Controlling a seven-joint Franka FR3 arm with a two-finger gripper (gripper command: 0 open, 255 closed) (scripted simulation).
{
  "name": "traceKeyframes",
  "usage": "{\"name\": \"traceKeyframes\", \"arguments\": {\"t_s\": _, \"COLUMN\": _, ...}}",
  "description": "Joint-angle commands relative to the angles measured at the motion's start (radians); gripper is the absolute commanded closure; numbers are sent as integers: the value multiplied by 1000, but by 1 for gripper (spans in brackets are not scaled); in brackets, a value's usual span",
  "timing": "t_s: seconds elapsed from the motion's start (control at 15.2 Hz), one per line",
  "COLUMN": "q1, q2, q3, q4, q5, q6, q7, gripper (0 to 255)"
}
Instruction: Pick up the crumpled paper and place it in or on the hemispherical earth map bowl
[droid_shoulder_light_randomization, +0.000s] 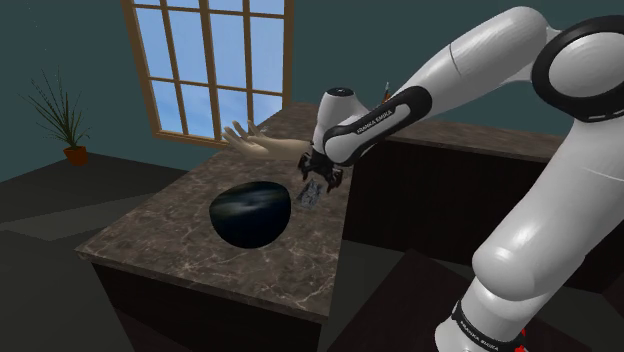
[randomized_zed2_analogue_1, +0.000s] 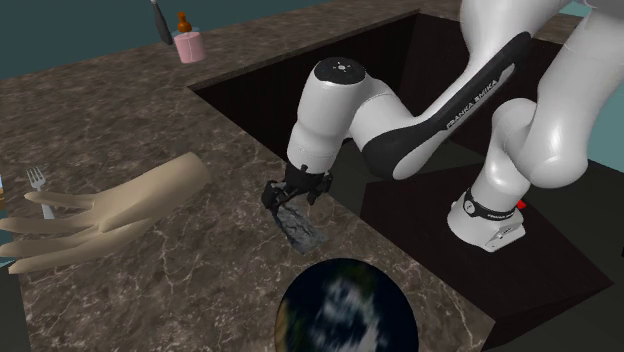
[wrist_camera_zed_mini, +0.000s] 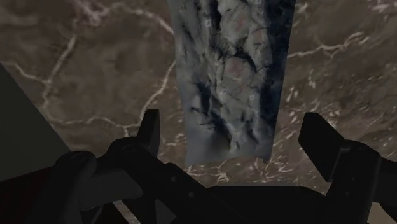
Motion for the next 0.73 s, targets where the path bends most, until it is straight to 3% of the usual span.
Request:
{"name": "traceKeyframes", "arguments": {"t_s": 0.0, "q1": -3, "q2": 25, "q3": 0, "q4": -2, "q5": -19, "q6": 25, "q7": 15, "gripper": 0}}
{"name": "traceKeyframes", "arguments": {"t_s": 0.59, "q1": -5, "q2": 45, "q3": -1, "q4": -2, "q5": -35, "q6": 43, "q7": 26, "gripper": 0}}
{"name": "traceKeyframes", "arguments": {"t_s": 0.66, "q1": -5, "q2": 45, "q3": -1, "q4": -2, "q5": -35, "q6": 43, "q7": 26, "gripper": 255}}
